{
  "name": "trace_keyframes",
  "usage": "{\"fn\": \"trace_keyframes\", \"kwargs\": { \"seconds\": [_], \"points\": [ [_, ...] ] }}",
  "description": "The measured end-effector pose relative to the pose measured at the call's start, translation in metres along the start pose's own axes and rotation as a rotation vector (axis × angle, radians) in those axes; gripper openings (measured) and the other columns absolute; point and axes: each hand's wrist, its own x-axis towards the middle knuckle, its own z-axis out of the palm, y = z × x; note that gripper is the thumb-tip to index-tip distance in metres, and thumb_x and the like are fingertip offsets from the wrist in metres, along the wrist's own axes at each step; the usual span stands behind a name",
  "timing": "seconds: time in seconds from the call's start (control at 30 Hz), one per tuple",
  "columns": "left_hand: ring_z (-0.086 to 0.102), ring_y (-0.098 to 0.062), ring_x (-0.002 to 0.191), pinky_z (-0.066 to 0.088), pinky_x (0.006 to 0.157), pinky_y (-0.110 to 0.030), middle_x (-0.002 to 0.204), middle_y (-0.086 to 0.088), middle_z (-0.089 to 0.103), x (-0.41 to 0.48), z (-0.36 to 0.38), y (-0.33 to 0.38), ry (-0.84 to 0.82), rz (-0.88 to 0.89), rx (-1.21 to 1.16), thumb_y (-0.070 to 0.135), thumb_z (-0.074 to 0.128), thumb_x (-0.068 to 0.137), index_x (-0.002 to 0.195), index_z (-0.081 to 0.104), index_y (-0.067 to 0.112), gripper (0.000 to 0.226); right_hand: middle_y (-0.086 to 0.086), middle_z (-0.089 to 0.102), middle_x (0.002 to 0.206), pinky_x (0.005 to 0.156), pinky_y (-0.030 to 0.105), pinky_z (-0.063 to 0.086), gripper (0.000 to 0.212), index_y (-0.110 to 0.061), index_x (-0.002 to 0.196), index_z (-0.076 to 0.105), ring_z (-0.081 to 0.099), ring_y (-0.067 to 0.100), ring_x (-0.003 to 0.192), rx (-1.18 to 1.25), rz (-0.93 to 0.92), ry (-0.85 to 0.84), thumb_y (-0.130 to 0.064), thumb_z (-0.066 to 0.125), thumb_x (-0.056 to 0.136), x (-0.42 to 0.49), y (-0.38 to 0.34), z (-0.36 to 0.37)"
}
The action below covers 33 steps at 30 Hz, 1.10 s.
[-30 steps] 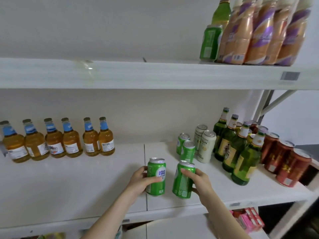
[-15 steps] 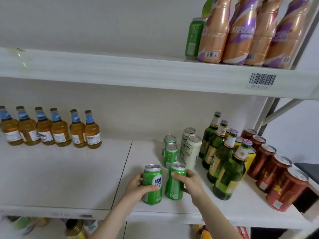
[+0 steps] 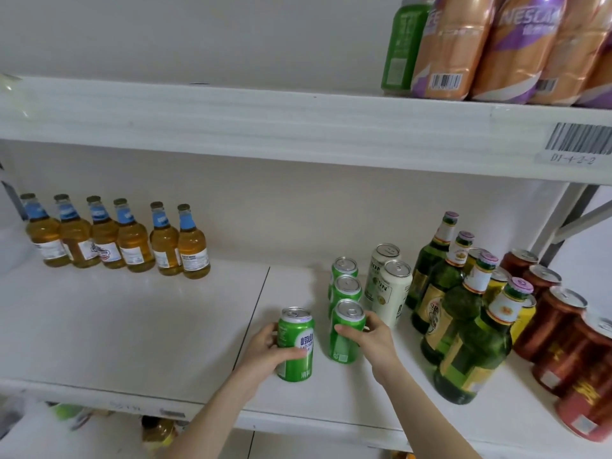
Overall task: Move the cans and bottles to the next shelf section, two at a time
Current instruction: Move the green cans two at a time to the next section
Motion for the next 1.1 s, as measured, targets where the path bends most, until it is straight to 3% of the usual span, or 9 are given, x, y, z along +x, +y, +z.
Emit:
{"fn": "trace_keyframes", "kwargs": {
  "seconds": [0.13, 0.37, 0.53, 0.67, 0.83, 0.9, 1.0, 1.1],
  "points": [
    [0.072, -0.021, 0.099, 0.055, 0.094, -0.047, 0.103, -0.003, 0.076, 0.007, -0.001, -0.005, -0.017, -0.003, -0.001, 0.026, 0.095, 0.037, 0.116, 0.063, 0.016, 0.086, 0.005, 0.073, 0.109, 0.081, 0.030, 0.052, 0.053, -0.017, 0.109, 0.066, 0.068, 0.023, 0.102, -0.007, -0.030, -0.002, -0.001, 0.090, 0.065, 0.009, 0.006, -0.001],
    [0.071, -0.024, 0.100, 0.055, 0.085, -0.035, 0.103, -0.005, 0.076, 0.013, -0.001, -0.011, -0.030, 0.027, -0.009, 0.023, 0.092, 0.036, 0.116, 0.060, 0.011, 0.087, 0.003, 0.069, 0.112, 0.068, 0.013, 0.050, 0.058, -0.014, 0.117, 0.061, 0.063, 0.007, 0.095, -0.031, -0.070, 0.002, 0.000, 0.088, 0.067, 0.014, 0.008, 0.004],
    [0.070, -0.026, 0.103, 0.057, 0.085, -0.034, 0.107, -0.007, 0.075, 0.011, -0.003, -0.017, -0.050, 0.069, -0.007, 0.014, 0.091, 0.041, 0.118, 0.059, 0.009, 0.085, 0.000, 0.067, 0.114, 0.077, 0.019, 0.051, 0.066, -0.013, 0.122, 0.055, 0.061, 0.003, 0.096, -0.024, -0.102, 0.040, -0.001, 0.089, 0.067, 0.015, 0.011, 0.007],
    [0.071, -0.020, 0.100, 0.057, 0.082, -0.031, 0.108, -0.006, 0.075, 0.008, -0.008, -0.025, -0.058, 0.095, 0.012, 0.017, 0.092, 0.037, 0.119, 0.058, 0.012, 0.089, 0.001, 0.064, 0.120, 0.099, 0.035, 0.050, 0.065, -0.016, 0.120, 0.057, 0.060, 0.015, 0.113, -0.033, -0.098, 0.078, -0.008, 0.091, 0.065, 0.011, 0.021, 0.004],
    [0.071, -0.017, 0.097, 0.058, 0.083, -0.033, 0.106, -0.004, 0.075, 0.005, -0.013, -0.032, -0.073, 0.100, 0.027, 0.016, 0.093, 0.040, 0.118, 0.057, 0.012, 0.086, 0.007, 0.063, 0.112, 0.097, 0.032, 0.048, 0.050, -0.014, 0.112, 0.062, 0.060, 0.018, 0.109, 0.024, -0.116, 0.207, -0.013, 0.089, 0.070, -0.014, 0.038, -0.004],
    [0.070, -0.011, 0.091, 0.056, 0.077, -0.026, 0.100, 0.001, 0.075, 0.005, -0.015, -0.034, -0.088, 0.097, 0.059, 0.008, 0.093, 0.044, 0.116, 0.057, 0.010, 0.080, 0.005, 0.063, 0.105, 0.090, 0.026, 0.047, 0.046, -0.012, 0.108, 0.063, 0.060, 0.017, 0.102, 0.041, -0.133, 0.217, -0.011, 0.089, 0.071, -0.023, 0.042, -0.003],
    [0.063, 0.005, 0.069, 0.049, 0.065, -0.012, 0.073, 0.015, 0.069, 0.008, -0.022, -0.039, -0.109, 0.099, 0.105, -0.020, 0.082, 0.058, 0.101, 0.056, 0.010, 0.058, 0.004, 0.063, 0.097, 0.086, 0.024, 0.048, 0.043, -0.012, 0.105, 0.063, 0.059, 0.013, 0.093, 0.031, -0.142, 0.142, -0.009, 0.088, 0.070, -0.032, 0.044, 0.005],
    [0.066, -0.002, 0.078, 0.053, 0.070, -0.016, 0.088, 0.003, 0.070, 0.011, -0.029, -0.043, -0.087, 0.109, 0.122, -0.023, 0.080, 0.059, 0.103, 0.058, 0.011, 0.060, 0.004, 0.066, 0.095, 0.085, 0.022, 0.050, 0.043, -0.014, 0.104, 0.065, 0.061, 0.012, 0.089, -0.035, -0.155, 0.007, -0.009, 0.089, 0.068, -0.037, 0.045, 0.019]
  ]
}}
